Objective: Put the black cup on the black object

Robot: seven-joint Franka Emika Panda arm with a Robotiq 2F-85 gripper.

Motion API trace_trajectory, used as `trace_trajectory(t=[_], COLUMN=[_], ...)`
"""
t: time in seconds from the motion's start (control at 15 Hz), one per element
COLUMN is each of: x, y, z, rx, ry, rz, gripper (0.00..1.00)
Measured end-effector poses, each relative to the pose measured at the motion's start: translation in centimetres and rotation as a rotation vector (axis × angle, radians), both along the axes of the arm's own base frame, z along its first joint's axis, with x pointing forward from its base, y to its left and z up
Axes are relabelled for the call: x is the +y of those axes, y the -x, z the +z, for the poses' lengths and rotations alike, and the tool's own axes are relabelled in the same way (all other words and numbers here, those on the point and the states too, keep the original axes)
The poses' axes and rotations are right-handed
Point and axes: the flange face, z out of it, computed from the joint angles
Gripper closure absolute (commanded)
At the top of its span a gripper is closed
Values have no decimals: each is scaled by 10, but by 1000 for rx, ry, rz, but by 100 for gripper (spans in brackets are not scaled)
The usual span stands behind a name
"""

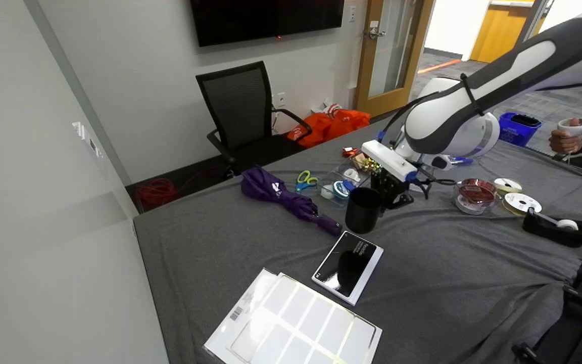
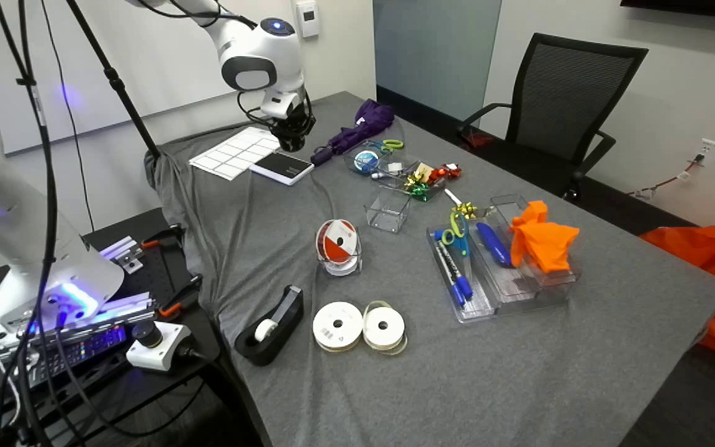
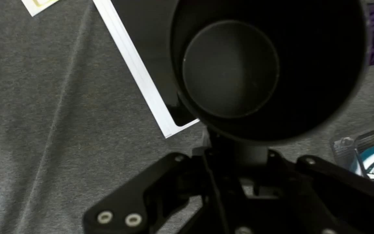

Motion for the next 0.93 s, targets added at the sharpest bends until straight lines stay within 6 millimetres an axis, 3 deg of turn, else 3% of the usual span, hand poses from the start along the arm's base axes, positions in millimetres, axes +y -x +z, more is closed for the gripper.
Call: trace_trajectory(t=[0.13, 0.2, 0.4, 0.47, 0.93], x=[3, 5, 5, 5, 10], y=[3, 6, 8, 8, 9], z=[-18, -26, -36, -36, -40], rx=[29, 42, 57, 56, 59], ry=[11, 12, 15, 15, 16], rz=[18, 25, 26, 25, 34], gripper=[95, 81, 81, 95, 95])
